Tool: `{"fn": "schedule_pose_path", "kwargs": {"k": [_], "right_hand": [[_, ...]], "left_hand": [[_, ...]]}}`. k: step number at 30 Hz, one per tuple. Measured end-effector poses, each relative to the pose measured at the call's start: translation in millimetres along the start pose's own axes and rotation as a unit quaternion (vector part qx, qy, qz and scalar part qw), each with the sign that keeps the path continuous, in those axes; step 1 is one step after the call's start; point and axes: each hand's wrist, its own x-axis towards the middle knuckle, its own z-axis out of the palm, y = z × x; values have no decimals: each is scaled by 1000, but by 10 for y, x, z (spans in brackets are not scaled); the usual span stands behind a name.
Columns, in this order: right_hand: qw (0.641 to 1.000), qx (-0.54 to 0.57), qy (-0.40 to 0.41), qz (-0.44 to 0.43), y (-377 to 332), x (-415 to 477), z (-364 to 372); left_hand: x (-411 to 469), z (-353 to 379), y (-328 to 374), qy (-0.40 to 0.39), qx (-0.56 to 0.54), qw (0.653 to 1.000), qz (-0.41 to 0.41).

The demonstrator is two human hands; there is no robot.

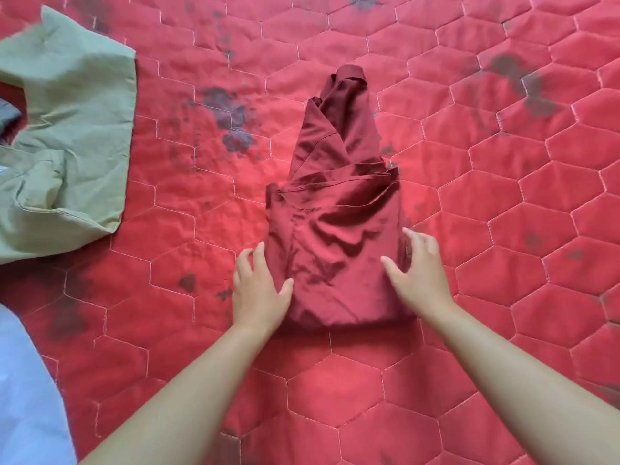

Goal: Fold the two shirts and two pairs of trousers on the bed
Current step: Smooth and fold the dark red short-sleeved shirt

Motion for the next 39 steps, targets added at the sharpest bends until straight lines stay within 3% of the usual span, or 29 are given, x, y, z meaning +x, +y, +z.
{"fn": "schedule_pose_path", "kwargs": {"k": [3,6,10,18,21,24,27,30,33,39], "right_hand": [[999,-8,9,43,68,-194,207],[998,43,9,50,24,-224,334],[997,60,2,51,76,-330,349],[993,-12,-102,59,644,-1494,143],[995,-41,-82,30,722,-1632,64],[996,-68,-35,-47,598,-1303,9],[980,-131,-61,-137,364,-857,22],[946,-228,-104,-204,186,-495,65],[921,-297,-124,-220,136,-318,99],[932,-272,-68,-230,258,-412,-32]], "left_hand": [[-86,102,-126,-11,-39,999,-19],[-65,192,-98,-38,-106,993,-24],[-240,295,-146,-45,-118,991,-46],[-1541,454,-552,-152,-102,979,-95],[-1741,471,-565,-100,-79,986,-104],[-1474,399,-454,6,-60,995,-76],[-1029,285,-314,73,-69,995,-27],[-624,210,-238,26,-55,998,23],[-414,168,-244,-57,6,997,60],[-513,108,-364,-88,45,982,159]]}}
